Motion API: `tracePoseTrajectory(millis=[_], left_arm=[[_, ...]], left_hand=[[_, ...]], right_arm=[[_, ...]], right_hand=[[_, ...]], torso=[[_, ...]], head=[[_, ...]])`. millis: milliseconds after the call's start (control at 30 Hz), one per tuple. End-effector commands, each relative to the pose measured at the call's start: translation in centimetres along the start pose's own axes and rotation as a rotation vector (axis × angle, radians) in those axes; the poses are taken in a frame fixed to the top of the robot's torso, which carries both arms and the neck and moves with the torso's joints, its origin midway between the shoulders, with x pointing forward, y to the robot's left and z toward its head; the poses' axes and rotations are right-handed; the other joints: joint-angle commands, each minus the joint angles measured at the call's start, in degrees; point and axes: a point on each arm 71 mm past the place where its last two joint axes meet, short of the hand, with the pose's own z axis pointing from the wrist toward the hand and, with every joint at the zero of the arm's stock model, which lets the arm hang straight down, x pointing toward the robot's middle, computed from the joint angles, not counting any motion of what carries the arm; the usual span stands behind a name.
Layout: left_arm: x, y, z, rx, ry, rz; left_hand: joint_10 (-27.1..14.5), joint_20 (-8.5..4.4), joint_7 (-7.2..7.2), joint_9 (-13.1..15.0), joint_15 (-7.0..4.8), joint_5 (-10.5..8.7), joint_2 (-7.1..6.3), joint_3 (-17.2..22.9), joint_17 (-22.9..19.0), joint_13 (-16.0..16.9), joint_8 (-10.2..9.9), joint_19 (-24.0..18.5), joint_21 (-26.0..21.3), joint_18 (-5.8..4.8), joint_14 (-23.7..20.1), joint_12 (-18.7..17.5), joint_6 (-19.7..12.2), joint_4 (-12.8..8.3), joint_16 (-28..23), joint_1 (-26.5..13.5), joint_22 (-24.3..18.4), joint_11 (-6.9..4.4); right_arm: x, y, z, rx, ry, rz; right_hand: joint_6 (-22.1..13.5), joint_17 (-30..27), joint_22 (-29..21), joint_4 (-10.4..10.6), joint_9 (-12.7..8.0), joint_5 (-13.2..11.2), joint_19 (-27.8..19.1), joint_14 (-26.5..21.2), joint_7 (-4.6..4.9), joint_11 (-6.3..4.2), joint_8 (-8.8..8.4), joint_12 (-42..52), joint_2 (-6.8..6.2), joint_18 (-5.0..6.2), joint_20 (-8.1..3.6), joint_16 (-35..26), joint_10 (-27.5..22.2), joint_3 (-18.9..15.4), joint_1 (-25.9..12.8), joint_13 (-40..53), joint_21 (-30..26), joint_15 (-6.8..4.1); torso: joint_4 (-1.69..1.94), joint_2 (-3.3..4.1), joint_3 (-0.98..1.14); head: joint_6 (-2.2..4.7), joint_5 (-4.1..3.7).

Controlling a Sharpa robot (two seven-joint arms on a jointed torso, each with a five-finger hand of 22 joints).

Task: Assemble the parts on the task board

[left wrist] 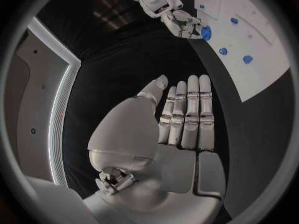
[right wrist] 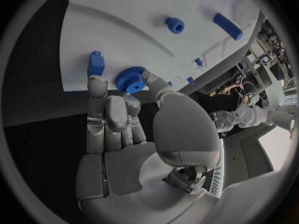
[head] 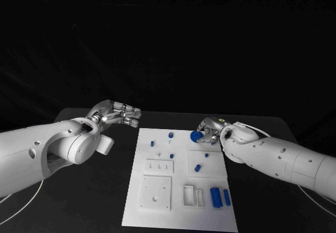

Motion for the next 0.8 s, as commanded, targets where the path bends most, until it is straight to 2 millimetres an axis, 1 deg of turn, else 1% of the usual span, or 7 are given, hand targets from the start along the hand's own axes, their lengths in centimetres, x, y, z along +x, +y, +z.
tracePoseTrajectory(millis=[33, 167, 233, 267, 367, 567, 800], left_arm=[[0.34, -0.16, 0.16, 0.007, 0.021, 0.001], [0.43, -0.17, 0.28, 0.008, 0.022, 0.002], [0.45, -0.17, 0.31, 0.008, 0.022, 0.002], [0.46, -0.17, 0.32, 0.008, 0.022, 0.002], [0.45, -0.16, 0.32, 0.008, 0.022, 0.002], [0.41, -0.14, 0.29, 0.006, 0.021, 0.002], [0.41, -0.14, 0.27, 0.005, 0.022, 0.002]], left_hand=[[-0.2, 0.07, -0.17, 0.1, 0.06, 0.08, -0.25, 0.1, -0.1, 0.1, -0.3, 0.1, -0.4, -0.46, -0.3, -0.2, -0.3, -0.1, -0.2, -0.3, 0.1, -0.04], [-0.3, 0.07, -0.16, 0.1, 0.06, 0.15, -0.31, 0.2, -0.1, 0.1, -0.3, 0.2, -0.5, -0.46, -0.3, -0.2, -0.4, 0.1, -0.2, -0.2, 0.0, -0.04], [-0.3, 0.07, -0.16, 0.1, 0.06, 0.15, -0.31, 0.2, -0.1, 0.1, -0.3, 0.2, -0.5, -0.46, -0.3, -0.2, -0.4, 0.1, -0.2, -0.2, 0.0, -0.04], [-0.3, 0.07, -0.16, 0.1, 0.06, 0.15, -0.31, 0.2, -0.1, 0.1, -0.3, 0.2, -0.5, -0.46, -0.3, -0.2, -0.4, 0.1, -0.2, -0.2, 0.0, -0.04], [-0.3, 0.07, -0.16, 0.1, 0.06, 0.15, -0.31, 0.2, -0.1, 0.1, -0.3, 0.2, -0.5, -0.46, -0.3, -0.2, -0.4, 0.1, -0.2, -0.2, 0.0, -0.04], [-0.3, 0.07, -0.16, 0.1, 0.06, 0.15, -0.31, 0.2, -0.1, 0.1, -0.3, 0.2, -0.5, -0.46, -0.3, -0.2, -0.4, 0.1, -0.2, -0.2, 0.0, -0.04], [-0.3, 0.07, -0.15, 0.1, 0.05, 0.15, -0.38, 0.3, -0.1, 0.1, -0.3, 0.2, -0.6, -0.45, -0.3, -0.2, -0.4, 0.0, -0.2, -0.1, 0.0, -0.04]], right_arm=[[0.22, 0.15, 0.01, -0.009, 0.024, 0.003], [0.25, 0.21, 0.02, -0.008, 0.028, 0.003], [0.28, 0.25, 0.04, -0.009, 0.031, 0.003], [0.29, 0.28, 0.04, -0.009, 0.032, 0.003], [0.35, 0.36, 0.07, -0.01, 0.037, 0.002], [0.41, 0.51, 0.13, -0.012, 0.041, -0.006], [0.37, 0.77, 0.14, -0.017, 0.029, -0.032]], right_hand=[[0.3, 0.1, 2.9, 0.5, -0.1, 0.2, -0.2, 0.2, 0.01, 0.01, 0.12, 0.0, 0.52, 0.86, -0.12, 0.0, -0.1, 0.0, -0.2, 0.1, 0.1, 0.23], [0.7, 0.1, 3.0, 0.8, -0.2, 0.2, -0.2, 0.3, -0.09, -0.03, 0.16, 0.1, 0.7, 0.87, -0.08, 0.1, 0.0, -0.1, -0.3, 0.1, 0.3, 0.24], [1.4, 0.1, 3.0, 0.9, -0.6, 0.1, -0.2, 0.3, -0.19, -0.1, 0.06, 0.1, 0.74, 0.86, -0.09, 0.1, 0.0, 0.1, -0.2, 0.1, 0.3, 0.21], [1.8, 0.1, 3.0, 0.9, -1.7, 0.0, -0.2, 0.3, -0.22, -0.12, 0.01, 0.2, 0.65, 0.83, -0.1, 0.2, 0.1, 0.6, -0.3, 0.2, 0.4, 0.23], [3.5, 0.1, 3.0, 0.9, -3.0, -0.9, -0.2, 0.4, -0.53, -0.35, 0.1, 0.2, 1.11, 0.8, -0.18, 0.2, 0.1, 1.8, -0.3, 0.2, 0.5, 0.07], [7.4, 0.3, 3.1, 0.5, -5.8, -3.8, -0.2, 0.4, -1.45, -0.96, 0.13, 0.4, 1.65, 0.48, -0.52, 0.4, 0.2, 7.2, -0.7, 0.5, 1.0, -0.28], [9.8, 0.4, 3.1, -0.1, -7.6, -4.0, -0.2, 0.5, -2.02, -1.27, 0.12, 0.4, 1.56, 0.21, -0.76, 0.5, 0.5, 8.3, -1.0, 0.7, 1.4, -0.49]], torso=[[-0.11, 0.08, -0.08], [-0.08, 0.11, -0.1], [-0.05, 0.1, -0.06], [-0.04, 0.1, -0.04], [-0.01, 0.08, -0.03], [-0.02, 0.05, 0.01], [-0.09, 0.03, 0.04]], head=[[-0.13, 0.02], [-0.14, -0.03], [-0.2, -0.03], [-0.27, -0.01], [-0.37, 0.02], [-0.43, 0.09], [-0.49, 0.16]])
